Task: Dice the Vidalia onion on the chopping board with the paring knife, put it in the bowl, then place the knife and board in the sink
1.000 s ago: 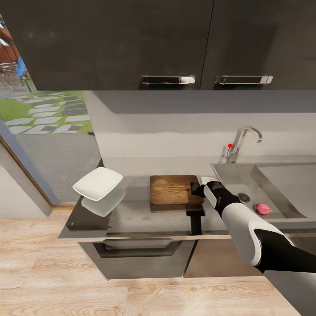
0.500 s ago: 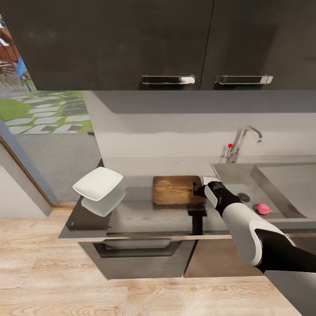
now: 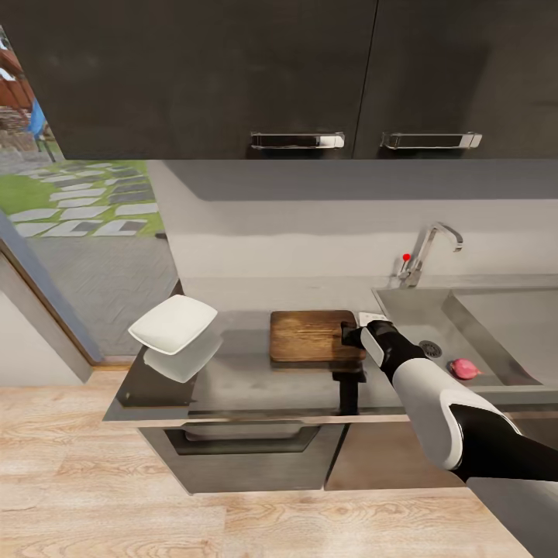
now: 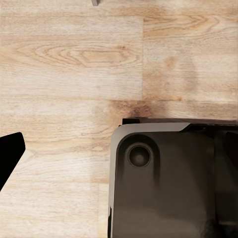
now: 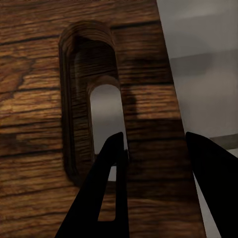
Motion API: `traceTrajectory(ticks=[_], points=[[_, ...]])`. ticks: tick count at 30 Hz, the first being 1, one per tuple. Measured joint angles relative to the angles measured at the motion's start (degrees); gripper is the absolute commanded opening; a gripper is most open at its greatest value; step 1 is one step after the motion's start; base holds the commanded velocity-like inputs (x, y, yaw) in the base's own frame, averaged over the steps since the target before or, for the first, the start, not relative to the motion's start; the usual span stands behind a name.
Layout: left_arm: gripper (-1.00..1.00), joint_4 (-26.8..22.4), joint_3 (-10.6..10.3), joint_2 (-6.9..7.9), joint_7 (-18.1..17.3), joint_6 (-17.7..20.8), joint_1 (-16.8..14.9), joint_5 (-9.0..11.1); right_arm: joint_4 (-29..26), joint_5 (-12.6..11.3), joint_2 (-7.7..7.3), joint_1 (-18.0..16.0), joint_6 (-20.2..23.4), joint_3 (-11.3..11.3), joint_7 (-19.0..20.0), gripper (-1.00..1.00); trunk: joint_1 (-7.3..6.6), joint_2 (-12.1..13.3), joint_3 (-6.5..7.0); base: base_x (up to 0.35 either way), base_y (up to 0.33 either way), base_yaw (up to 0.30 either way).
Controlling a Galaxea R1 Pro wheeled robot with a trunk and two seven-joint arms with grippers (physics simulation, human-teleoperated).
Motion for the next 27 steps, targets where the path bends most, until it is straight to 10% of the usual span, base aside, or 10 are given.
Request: traceTrajectory(ticks=[11,12,27], points=[[1.0,0.0,0.0,0.0,0.0,0.0,0.0,0.0,0.0,0.0,0.0,0.0,0.0,0.0,0.0,-1.0,0.0,0.0,0.0,0.0,0.0,0.0],[1.0,0.0,0.0,0.0,0.0,0.0,0.0,0.0,0.0,0.0,0.0,0.0,0.0,0.0,0.0,1.0,0.0,0.0,0.0,0.0,0.0,0.0],[1.0,0.0,0.0,0.0,0.0,0.0,0.0,0.0,0.0,-0.1,0.0,0.0,0.0,0.0,0.0,1.0,0.0,0.0,0.0,0.0,0.0,0.0]])
